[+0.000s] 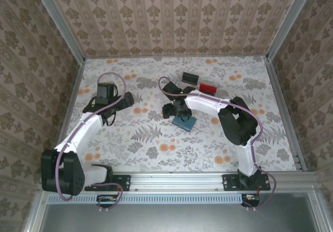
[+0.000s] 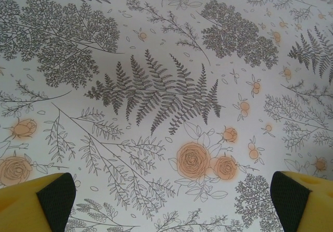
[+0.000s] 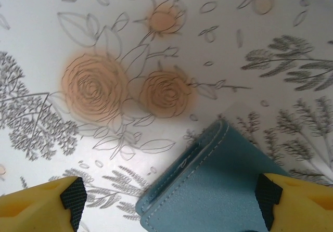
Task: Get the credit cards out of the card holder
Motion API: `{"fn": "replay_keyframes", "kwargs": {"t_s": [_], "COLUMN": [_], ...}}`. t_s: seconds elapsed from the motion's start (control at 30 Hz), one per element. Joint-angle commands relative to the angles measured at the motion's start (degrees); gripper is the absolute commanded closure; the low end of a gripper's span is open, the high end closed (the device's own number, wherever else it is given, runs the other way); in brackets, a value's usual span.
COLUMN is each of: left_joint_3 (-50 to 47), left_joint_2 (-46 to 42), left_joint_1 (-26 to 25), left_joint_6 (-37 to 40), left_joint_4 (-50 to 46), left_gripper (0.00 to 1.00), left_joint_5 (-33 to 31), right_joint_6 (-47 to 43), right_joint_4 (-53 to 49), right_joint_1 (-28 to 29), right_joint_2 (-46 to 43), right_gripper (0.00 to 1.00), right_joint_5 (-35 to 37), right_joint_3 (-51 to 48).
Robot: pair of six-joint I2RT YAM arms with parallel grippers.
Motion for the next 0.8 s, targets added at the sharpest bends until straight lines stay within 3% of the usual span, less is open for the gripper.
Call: {"fn": "replay_keyframes", "kwargs": {"t_s": [0.0,0.33,0.43,0.67,0.77], "left_joint_3": [2.87,3.99,4.90,8.80,10.67], "left_joint_2": [1.29,3.85,5.61,10.58,12.82], "left_joint_1": [-0.21,-0.29,-0.25,-3.19,-6.27], "left_joint_6": [0.19,1.06,2.92,5.77,7.21], "left_joint_4": [-1.93,-2.17,-3.44,-4.44,-5.57], "left_gripper": [0.00,0.00,0.00,0.00,0.00], "left_joint_5": [2.03,5.83,4.37,9.99,12.65], "right_joint_6": [-2.43,-5.02,-3.94,8.75,15.65], "right_joint_4": [-2.50,-2.31,-1.53,4.87,5.33], "right_joint_1": [1.34,4.45,5.18,4.02,2.70], "right_joint_2": [1.54,-2.83,-5.96,-19.52,-24.21], "right_gripper": [0.12,0.15,0.17,0.16,0.26], "right_joint_5": [-4.51,-9.97,-8.69,-1.39,-0.38], "right_joint_3": [1.04,-6.77,-9.92,-17.79,-23.23]}}
